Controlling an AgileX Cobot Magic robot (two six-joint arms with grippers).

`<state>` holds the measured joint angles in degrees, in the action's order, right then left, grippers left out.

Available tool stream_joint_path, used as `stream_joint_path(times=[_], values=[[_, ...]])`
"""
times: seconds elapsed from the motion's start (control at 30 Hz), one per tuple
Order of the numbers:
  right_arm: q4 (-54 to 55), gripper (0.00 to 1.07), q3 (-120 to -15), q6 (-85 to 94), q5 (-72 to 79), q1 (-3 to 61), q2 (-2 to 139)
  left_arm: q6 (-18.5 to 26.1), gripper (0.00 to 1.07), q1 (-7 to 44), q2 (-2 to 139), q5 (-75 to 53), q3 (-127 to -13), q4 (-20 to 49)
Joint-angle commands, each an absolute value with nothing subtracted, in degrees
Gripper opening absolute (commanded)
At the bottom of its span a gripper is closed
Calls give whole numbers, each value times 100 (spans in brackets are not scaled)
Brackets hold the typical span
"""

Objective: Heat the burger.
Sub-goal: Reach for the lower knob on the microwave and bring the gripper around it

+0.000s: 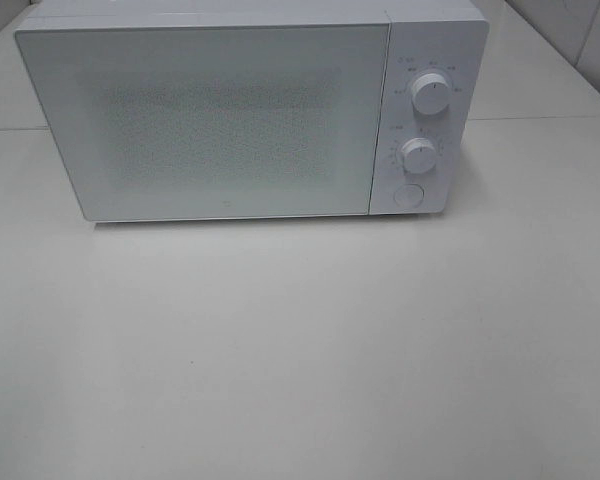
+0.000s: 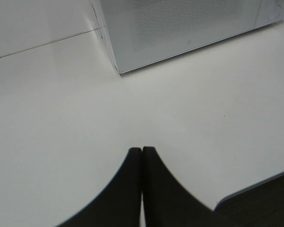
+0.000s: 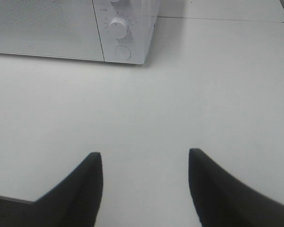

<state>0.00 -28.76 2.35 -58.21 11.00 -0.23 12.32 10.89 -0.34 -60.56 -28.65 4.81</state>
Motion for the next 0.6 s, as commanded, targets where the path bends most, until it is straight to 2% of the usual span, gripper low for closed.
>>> stream_joint_path(times=[0.03, 0.23, 0.6], values=[[109, 53, -2945, 218, -5609, 1106, -109, 1249, 0, 1060, -80, -5976, -2853, 550], [160, 53, -2985, 218, -4824, 1106, 212, 1249, 0, 1060, -80, -5976, -2853, 550], [166, 53, -2538, 223, -2194, 1106, 1948, 1243, 0, 1060, -80, -5976, -2853, 544]])
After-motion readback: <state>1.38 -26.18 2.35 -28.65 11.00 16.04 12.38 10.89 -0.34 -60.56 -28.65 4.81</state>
